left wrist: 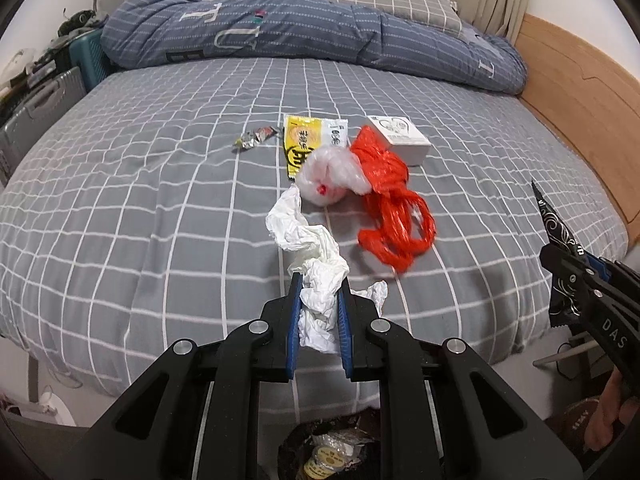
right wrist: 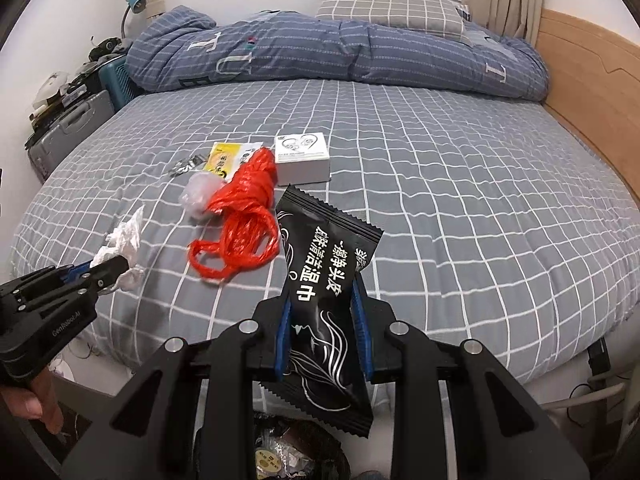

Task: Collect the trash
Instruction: 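Carry the tissue and black packet down over the trash bin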

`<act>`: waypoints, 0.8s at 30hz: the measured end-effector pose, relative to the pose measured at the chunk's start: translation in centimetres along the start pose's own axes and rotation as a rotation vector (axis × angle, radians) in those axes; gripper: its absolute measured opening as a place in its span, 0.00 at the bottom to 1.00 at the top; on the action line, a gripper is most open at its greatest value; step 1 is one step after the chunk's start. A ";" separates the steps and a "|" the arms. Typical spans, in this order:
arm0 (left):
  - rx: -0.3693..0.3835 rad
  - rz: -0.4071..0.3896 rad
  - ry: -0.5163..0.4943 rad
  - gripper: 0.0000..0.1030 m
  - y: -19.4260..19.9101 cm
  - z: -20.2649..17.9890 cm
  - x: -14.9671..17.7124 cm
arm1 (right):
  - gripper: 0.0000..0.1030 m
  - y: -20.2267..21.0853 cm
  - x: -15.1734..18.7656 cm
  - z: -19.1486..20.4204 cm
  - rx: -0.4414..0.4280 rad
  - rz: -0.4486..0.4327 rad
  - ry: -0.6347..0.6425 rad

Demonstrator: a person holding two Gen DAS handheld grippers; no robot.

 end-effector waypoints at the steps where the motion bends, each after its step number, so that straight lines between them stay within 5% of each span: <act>1: 0.002 0.000 0.002 0.15 0.3 -0.1 0.3 | 0.25 0.2 0.3 0.2 -0.002 0.001 0.003; 24: 0.066 0.040 -0.026 0.15 3.5 -2.7 6.4 | 0.25 5.4 9.6 1.1 0.035 0.063 0.029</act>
Point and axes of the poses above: each gripper's, at about its wrist camera, not at the fingertips, and y roughly against the way its jaws point, z to its left, x to its underside, the point moved 3 cm from there along -y, roughly the way its jaws point, and after that the axes turned 4 degrees about x, right-handed, at the moved point
